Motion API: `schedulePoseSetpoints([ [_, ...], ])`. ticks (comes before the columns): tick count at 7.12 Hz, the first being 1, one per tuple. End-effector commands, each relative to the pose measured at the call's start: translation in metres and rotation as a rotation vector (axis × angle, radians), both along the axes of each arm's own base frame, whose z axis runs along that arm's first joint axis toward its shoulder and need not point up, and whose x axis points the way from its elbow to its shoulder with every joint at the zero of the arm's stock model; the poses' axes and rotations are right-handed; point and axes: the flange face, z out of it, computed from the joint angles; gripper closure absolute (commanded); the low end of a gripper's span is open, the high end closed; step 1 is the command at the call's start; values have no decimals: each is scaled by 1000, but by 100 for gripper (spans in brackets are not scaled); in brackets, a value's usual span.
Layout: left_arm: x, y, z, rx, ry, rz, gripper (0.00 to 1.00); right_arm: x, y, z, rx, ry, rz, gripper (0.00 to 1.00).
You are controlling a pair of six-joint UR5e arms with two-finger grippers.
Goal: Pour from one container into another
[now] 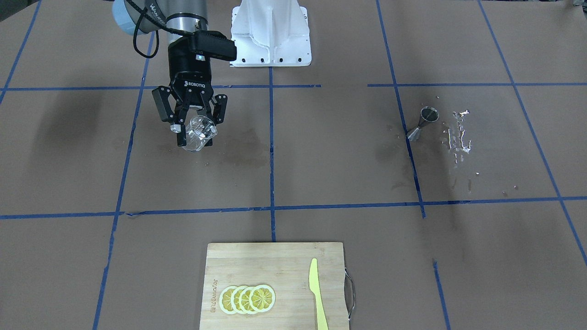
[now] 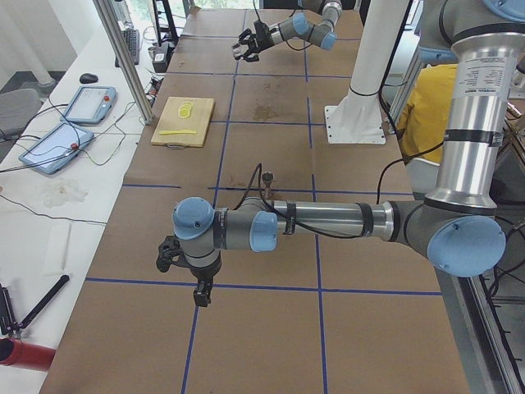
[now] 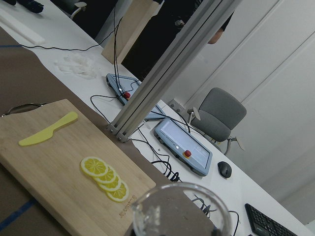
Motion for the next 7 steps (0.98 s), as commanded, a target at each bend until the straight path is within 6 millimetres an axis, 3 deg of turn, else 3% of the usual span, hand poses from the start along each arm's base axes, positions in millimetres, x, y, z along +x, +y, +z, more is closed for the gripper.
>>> schedulePoseSetpoints([
  [1, 2, 18, -7, -16, 11, -9, 0, 5, 1, -6, 29, -85, 3, 100],
  [3, 2, 18, -7, -13, 10, -9, 0, 9, 3, 7, 7, -192, 11, 100],
  [6, 2, 18, -7, -12, 10, -8, 0, 25, 10, 67, -49, -319, 37, 100],
  [7, 2, 18, -7, -11, 12, -8, 0, 36, 15, 98, -54, -326, 38, 100],
])
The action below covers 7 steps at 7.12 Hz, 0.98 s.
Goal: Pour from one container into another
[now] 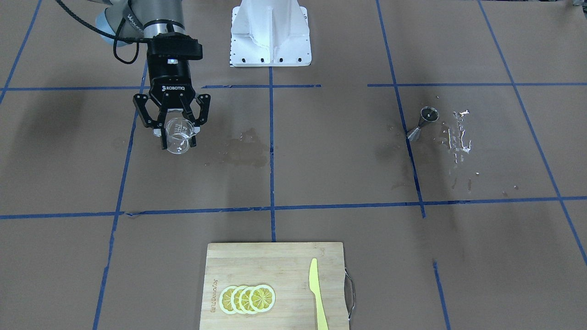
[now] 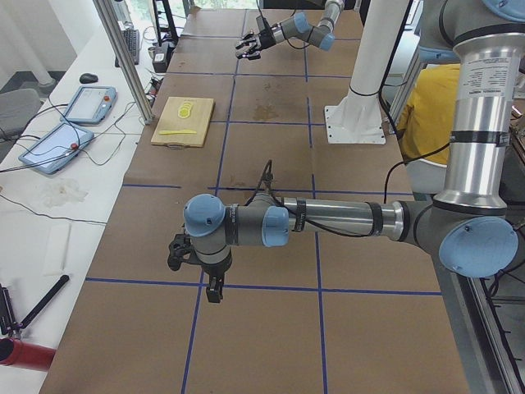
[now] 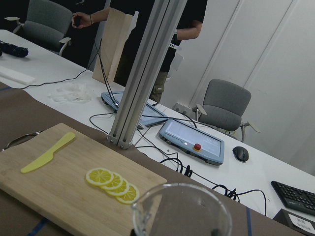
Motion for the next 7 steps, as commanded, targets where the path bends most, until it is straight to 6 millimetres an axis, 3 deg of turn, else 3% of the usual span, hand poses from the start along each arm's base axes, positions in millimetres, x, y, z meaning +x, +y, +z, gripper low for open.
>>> schedulePoseSetpoints([
  [1, 0, 0, 0, 2, 0, 0, 0, 26, 12, 62, -24, -73, 13, 100],
  [2, 0, 0, 0, 2, 0, 0, 0, 38, 17, 94, -55, -79, 23, 100],
  [4, 0, 0, -1, 3, 0, 0, 0, 39, 19, 124, -186, -294, 81, 100],
  [5, 0, 0, -2, 6, -1, 0, 0, 45, 27, 161, -228, -267, 94, 100],
  [7, 0, -1, -5, 12, -1, 0, 0, 44, 48, 205, -258, -307, 119, 100],
])
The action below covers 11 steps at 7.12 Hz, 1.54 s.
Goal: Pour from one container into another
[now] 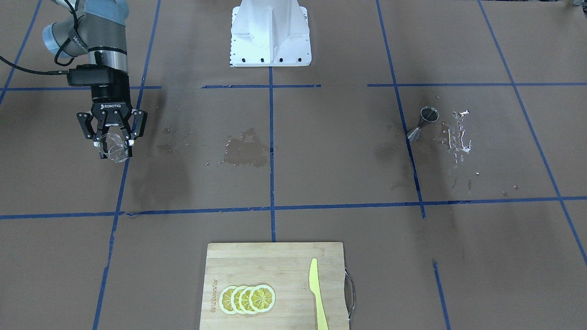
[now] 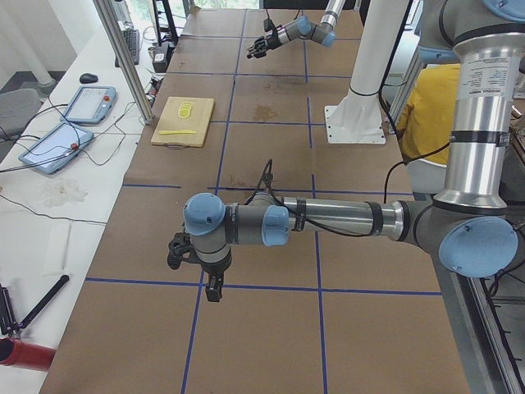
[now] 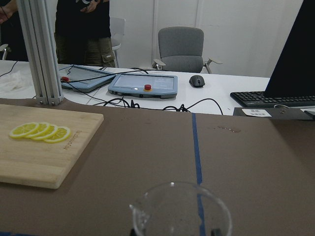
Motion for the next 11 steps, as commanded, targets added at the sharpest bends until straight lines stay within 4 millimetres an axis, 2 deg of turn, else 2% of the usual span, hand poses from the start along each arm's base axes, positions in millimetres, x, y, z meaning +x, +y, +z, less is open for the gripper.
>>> schedulePoseSetpoints([
  [1, 0, 0, -1, 3, 1, 0, 0, -16, 28, 41, 12, 21, 24, 100],
  [3, 0, 0, -1, 2, 0, 0, 0, -39, 63, 81, 91, -15, 42, 100],
  [4, 0, 0, -1, 3, 1, 0, 0, -42, 69, 103, 108, -18, 50, 100],
  [5, 0, 0, -1, 2, 0, -1, 0, -43, 73, 110, 122, -3, 60, 99],
  [6, 0, 0, -1, 2, 0, -1, 0, -47, 77, 113, 124, 6, 51, 91],
  [11, 1, -1, -1, 3, 0, 2, 0, -50, 87, 123, 135, 39, 12, 80],
])
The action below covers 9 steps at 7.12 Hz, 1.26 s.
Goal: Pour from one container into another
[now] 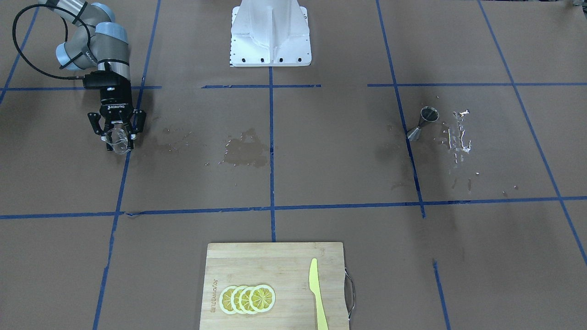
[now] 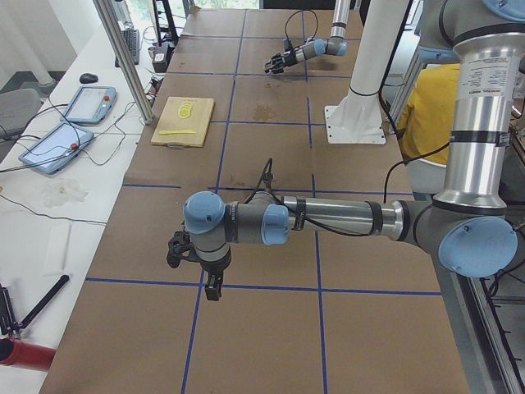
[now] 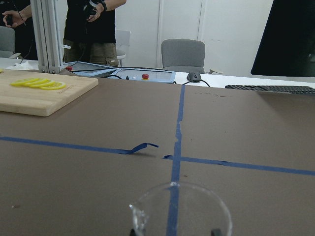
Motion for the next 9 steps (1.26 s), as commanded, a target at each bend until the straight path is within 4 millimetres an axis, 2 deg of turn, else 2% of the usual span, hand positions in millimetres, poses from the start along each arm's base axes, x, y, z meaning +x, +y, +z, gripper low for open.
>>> schedulePoseSetpoints([
  [1, 0, -1, -1, 2, 0, 0, 0, 2, 4, 16, 6, -24, -10, 80],
  [3, 0, -1, -1, 2, 2, 0, 0, 5, 6, 35, 12, -23, -15, 75],
  [4, 0, -1, -1, 3, 1, 0, 0, 4, 6, 32, 17, -15, -20, 68],
  [5, 0, -1, -1, 3, 1, 0, 0, 4, 6, 31, 18, -17, -21, 44],
  [6, 0, -1, -1, 3, 1, 0, 0, 1, 6, 28, 17, -29, -22, 6],
  [7, 0, -1, -1, 3, 1, 0, 0, 0, 6, 24, 20, -47, -22, 0],
  [9, 1, -2, -2, 5, 1, 2, 0, 3, 9, 24, 29, -69, -28, 0],
])
